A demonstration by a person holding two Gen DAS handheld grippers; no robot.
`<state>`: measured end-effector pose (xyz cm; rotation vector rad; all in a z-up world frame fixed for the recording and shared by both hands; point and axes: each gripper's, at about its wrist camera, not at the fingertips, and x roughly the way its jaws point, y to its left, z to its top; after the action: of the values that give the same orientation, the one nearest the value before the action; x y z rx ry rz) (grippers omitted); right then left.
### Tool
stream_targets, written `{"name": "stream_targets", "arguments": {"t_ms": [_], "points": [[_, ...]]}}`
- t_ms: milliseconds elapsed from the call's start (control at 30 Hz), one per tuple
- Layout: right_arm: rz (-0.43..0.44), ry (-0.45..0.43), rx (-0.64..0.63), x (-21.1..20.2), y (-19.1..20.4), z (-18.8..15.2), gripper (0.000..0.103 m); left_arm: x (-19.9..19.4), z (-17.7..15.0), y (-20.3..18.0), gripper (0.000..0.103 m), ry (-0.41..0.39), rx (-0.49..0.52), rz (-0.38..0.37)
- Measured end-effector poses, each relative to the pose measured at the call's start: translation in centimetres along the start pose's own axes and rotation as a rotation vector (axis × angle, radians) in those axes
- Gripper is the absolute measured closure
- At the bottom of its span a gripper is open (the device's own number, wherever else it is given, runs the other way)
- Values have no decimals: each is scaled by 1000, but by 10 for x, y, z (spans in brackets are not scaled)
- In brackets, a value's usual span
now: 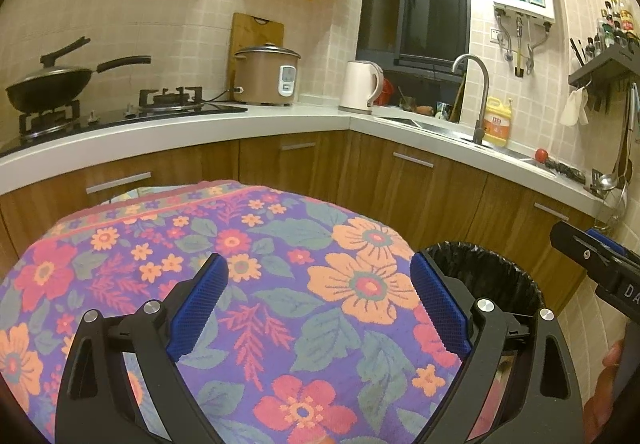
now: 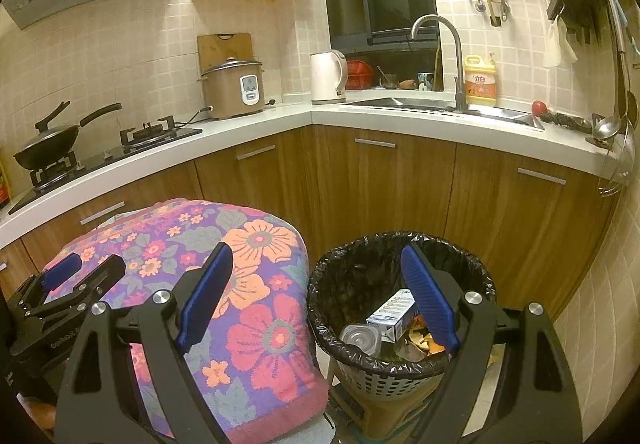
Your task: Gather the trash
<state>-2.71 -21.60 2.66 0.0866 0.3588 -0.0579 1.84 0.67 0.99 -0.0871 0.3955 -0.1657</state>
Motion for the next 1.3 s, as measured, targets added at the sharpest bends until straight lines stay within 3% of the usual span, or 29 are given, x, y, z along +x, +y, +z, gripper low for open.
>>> {"name": "stream_targets", "arguments": {"t_ms": [633, 900, 1300], "points": [[-14, 15, 6, 7, -8, -3, 21, 5, -4, -9, 10, 22, 51, 7], [-14, 18, 9, 9, -10, -4, 21, 5, -6, -15, 9, 19, 86, 43], [11, 25, 14, 11, -11, -1, 21, 6, -5, -13, 9, 21, 73, 33]]}}
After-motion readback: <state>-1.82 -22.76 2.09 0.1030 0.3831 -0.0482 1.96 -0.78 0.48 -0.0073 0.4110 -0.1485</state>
